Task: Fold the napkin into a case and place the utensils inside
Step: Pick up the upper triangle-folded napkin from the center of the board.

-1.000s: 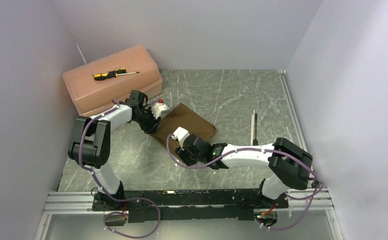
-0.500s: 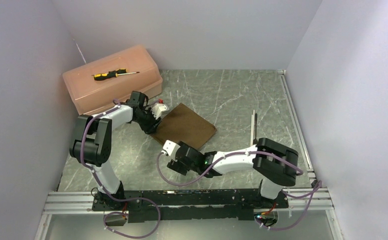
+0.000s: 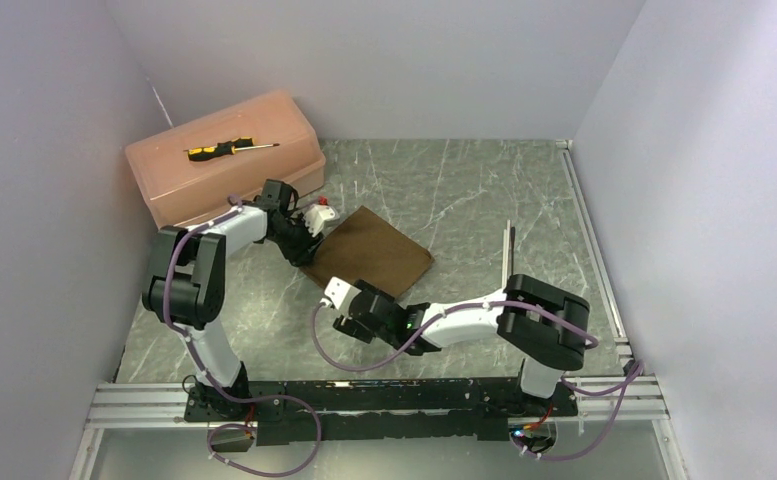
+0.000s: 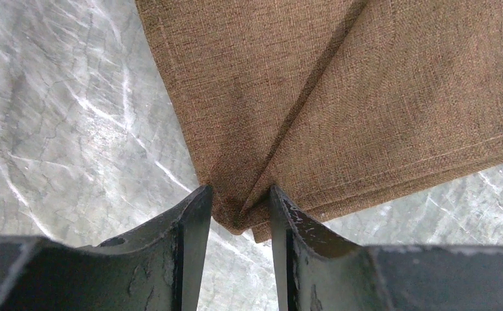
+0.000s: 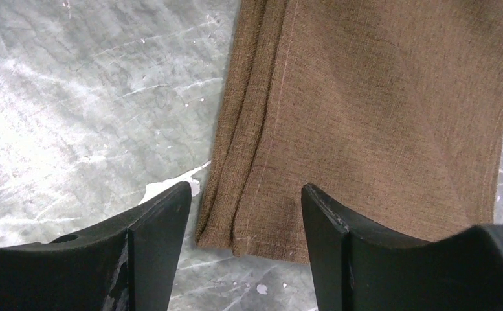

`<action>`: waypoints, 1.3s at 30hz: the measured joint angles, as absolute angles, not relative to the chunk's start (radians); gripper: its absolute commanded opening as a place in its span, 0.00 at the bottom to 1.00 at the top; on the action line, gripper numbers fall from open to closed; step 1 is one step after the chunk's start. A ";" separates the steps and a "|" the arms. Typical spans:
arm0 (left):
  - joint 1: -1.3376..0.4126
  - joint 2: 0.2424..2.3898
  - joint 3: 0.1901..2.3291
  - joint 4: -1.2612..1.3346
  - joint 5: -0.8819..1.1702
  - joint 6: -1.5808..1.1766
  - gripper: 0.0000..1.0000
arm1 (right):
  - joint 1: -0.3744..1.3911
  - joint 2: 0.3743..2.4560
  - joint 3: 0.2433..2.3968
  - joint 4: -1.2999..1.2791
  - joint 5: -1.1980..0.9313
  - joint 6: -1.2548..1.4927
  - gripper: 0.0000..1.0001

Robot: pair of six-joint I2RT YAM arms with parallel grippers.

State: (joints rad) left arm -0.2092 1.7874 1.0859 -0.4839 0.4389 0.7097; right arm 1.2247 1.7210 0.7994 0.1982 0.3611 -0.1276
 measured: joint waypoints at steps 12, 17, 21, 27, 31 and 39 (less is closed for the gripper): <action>-0.209 1.815 1.130 -0.513 0.430 0.695 0.43 | 1.215 1.713 0.736 0.294 0.332 -0.073 0.39; -0.210 1.815 1.133 -0.516 0.426 0.694 0.44 | 1.186 1.713 0.730 0.297 0.320 -0.035 0.20; -0.210 1.815 1.149 -0.530 0.420 0.686 0.52 | 1.178 1.712 0.731 0.287 0.313 -0.019 0.09; -0.184 1.812 1.245 -0.602 0.458 0.646 0.62 | 1.168 1.687 0.731 0.235 0.305 -0.016 0.00; -0.148 1.760 1.275 -0.665 0.527 0.700 0.71 | 1.161 1.674 0.731 0.209 0.299 -0.015 0.00; -0.137 1.612 1.214 -0.783 0.619 1.020 0.84 | 1.148 1.633 0.719 0.184 0.283 -0.006 0.00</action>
State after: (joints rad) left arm -0.1371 1.6119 1.2144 -0.7826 0.6186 1.0199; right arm 1.1484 1.6333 0.7189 0.1837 0.2832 -0.0059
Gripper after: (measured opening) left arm 0.865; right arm 0.023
